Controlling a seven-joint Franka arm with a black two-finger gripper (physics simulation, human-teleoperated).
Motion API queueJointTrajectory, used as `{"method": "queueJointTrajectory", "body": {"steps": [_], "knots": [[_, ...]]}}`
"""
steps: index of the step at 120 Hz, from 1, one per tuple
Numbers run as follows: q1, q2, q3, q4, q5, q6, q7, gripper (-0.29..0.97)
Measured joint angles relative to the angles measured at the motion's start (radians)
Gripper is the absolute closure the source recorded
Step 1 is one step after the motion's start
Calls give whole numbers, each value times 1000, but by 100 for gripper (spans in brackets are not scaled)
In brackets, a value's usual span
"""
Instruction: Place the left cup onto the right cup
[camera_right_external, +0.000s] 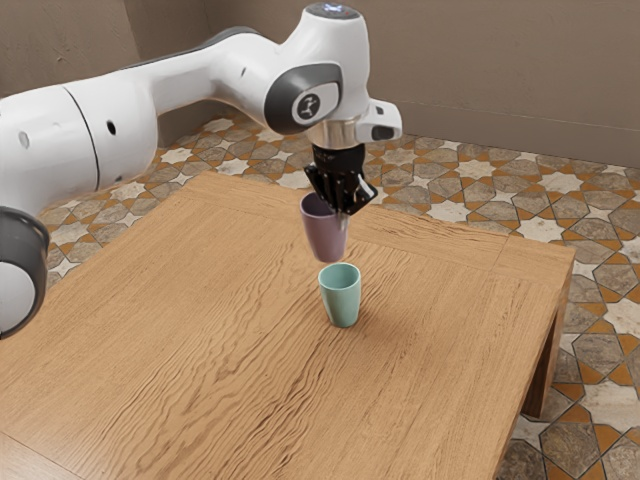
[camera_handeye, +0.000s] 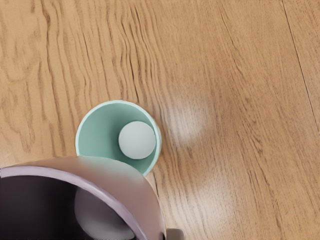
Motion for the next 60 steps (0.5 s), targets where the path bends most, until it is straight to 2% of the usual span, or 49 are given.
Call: {"method": "queueJointTrajectory", "body": {"steps": [60], "knots": [[11, 60, -30, 53, 48, -20, -5, 78]]}}
